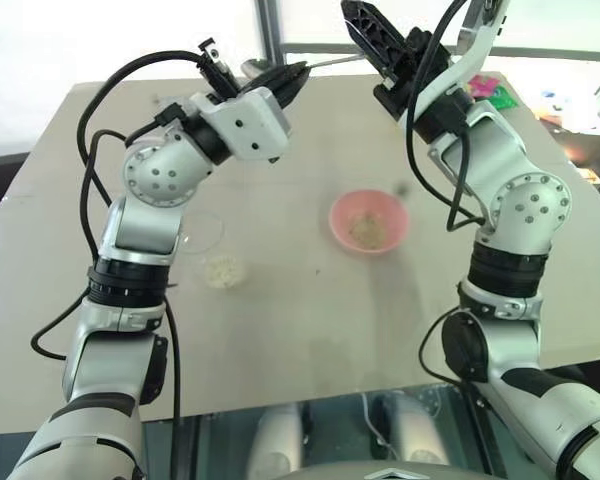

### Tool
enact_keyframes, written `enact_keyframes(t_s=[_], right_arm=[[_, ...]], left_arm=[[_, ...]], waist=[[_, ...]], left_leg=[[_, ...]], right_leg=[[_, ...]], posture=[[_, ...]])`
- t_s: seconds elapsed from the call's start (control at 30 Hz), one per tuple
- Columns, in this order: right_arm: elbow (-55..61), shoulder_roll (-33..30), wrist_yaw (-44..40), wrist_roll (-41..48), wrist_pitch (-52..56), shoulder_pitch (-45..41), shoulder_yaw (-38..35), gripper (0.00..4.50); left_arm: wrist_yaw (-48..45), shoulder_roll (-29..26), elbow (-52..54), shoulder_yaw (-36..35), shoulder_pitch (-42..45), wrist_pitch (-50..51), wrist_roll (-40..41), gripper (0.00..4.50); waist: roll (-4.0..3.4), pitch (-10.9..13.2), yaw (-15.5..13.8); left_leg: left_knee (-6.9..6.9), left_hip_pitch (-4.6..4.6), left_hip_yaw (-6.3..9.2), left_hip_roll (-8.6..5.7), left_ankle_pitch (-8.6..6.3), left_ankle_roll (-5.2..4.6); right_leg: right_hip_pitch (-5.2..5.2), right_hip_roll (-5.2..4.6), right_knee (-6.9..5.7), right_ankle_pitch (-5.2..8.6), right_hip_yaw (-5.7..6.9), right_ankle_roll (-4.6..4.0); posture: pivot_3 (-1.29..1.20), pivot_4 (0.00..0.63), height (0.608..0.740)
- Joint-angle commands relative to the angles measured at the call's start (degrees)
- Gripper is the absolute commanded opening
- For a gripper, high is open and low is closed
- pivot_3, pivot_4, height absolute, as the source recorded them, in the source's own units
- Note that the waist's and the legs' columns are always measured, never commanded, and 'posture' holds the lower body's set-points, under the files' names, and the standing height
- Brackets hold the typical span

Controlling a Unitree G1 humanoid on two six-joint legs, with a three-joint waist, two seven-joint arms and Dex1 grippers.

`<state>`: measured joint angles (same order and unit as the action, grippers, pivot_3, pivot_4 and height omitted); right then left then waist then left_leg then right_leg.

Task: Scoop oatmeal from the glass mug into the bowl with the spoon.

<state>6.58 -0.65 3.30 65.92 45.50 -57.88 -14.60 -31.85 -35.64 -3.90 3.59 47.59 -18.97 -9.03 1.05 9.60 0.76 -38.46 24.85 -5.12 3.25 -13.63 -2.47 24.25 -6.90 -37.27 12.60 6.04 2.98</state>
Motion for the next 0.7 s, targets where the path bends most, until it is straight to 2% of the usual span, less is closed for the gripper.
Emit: enact_keyframes(t_s=[0.03, 0.6, 0.67, 0.7], right_arm=[[2.5, 0.2, -0.2, 1.3, -1.4, -1.5, 0.0, 0.03], [3.0, 0.7, 2.4, 2.5, -2.0, -1.1, -0.3, 0.03], [2.8, 0.9, 0.7, 3.2, -2.2, -1.7, -0.1, 0.03], [3.0, 0.9, 0.8, 3.5, -2.1, -1.8, 0.0, 0.35]], left_arm=[[-0.6, 0.3, 1.8, -0.1, 0.4, 0.4, 0.8, 0.0], [6.0, 1.8, 2.9, -0.6, 0.4, 0.6, -6.1, 0.0], [6.5, 2.0, 3.0, -0.6, 0.4, 0.8, -6.4, 0.0], [6.7, 2.0, 3.0, -0.6, 0.4, 0.8, -6.6, 0.0]], waist=[[0.0, 0.0, 0.0], [-0.02, 0.0, 0.0], [-0.02, 0.0, 0.0], [-0.02, 0.0, 0.0]], left_leg=[[0.0, 0.0, 0.0, 0.0, 0.0, 0.0], [-0.01, 0.0, -0.01, 0.0, 0.0, 0.0], [-0.01, 0.0, -0.01, 0.0, 0.0, 0.0], [-0.01, -0.01, 0.0, 0.0, 0.0, 0.0]], right_leg=[[0.0, 0.0, 0.0, 0.0, 0.0, 0.0], [0.02, 0.0, -0.08, 0.0, -0.02, 0.0], [0.02, 0.0, -0.08, 0.0, -0.02, 0.0], [0.02, 0.0, -0.08, 0.0, -0.02, 0.0]], posture=[[0.0, 0.15, 0.718], [0.0, 0.15, 0.718], [0.0, 0.15, 0.718], [0.0, 0.15, 0.718]])
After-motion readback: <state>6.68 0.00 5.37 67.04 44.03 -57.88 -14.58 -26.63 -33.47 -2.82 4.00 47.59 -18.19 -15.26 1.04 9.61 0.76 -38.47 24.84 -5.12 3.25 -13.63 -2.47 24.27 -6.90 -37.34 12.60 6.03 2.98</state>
